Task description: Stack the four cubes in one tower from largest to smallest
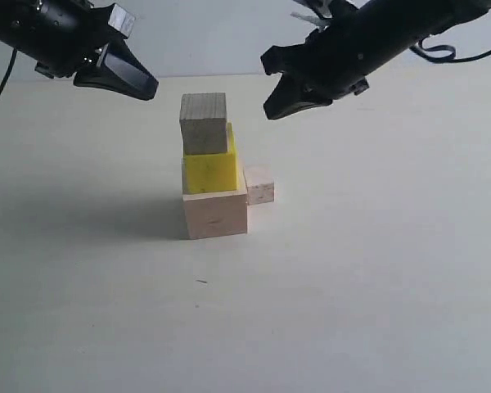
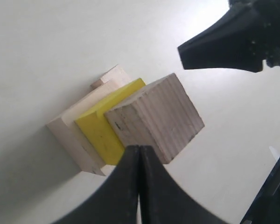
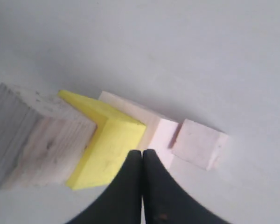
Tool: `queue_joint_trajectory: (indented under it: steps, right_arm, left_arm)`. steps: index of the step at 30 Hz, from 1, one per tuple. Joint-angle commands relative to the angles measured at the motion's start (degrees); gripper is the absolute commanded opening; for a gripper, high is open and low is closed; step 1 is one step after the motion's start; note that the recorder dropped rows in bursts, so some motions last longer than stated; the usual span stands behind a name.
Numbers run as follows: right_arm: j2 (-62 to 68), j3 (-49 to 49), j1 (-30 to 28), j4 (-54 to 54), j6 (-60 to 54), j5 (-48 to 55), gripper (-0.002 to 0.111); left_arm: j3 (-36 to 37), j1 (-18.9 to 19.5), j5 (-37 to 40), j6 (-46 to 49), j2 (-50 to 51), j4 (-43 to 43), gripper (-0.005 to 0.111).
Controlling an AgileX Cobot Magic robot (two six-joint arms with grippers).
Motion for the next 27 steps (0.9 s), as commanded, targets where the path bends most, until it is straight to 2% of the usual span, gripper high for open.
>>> queue_joint_trajectory:
  steps: [1,8,14,18,24,27]
  right_arm:
    - [-3.43,-0.18,-0.29,-8.80,-4.23,4.50,0.000]
    - [-3.88,-0.18,-0.29,-15.98,-2.95,9.78,0.000]
    - [-3.88,-0.18,-0.29,-18.63,0.31,9.69,0.000]
    - [-3.88,-0.18,-0.29,-18.96,0.53,9.32,0.000]
    - [-3.88,-0.18,-0.29,-18.96,0.53,8.98,0.000]
    - [-3.88,-0.18,-0.29,-18.96,2.38,7.30,0.000]
  left_arm:
    - [0.36,0.03,0.21,1.51,-0.47,-0.13,0.000]
    - [8.00,0.03,-3.68,5.02,-0.47,-1.01,0.000]
    - [15.98,0.03,-4.64,11.37,-0.63,-11.52,0.000]
    - [21.63,0.03,-5.55,13.71,-1.94,-14.55,0.000]
    - [29.66,0.03,-10.90,14.55,-4.49,-16.08,0.000]
    - [32.85,0.03,-10.91,18.88,-4.21,-21.43,0.000]
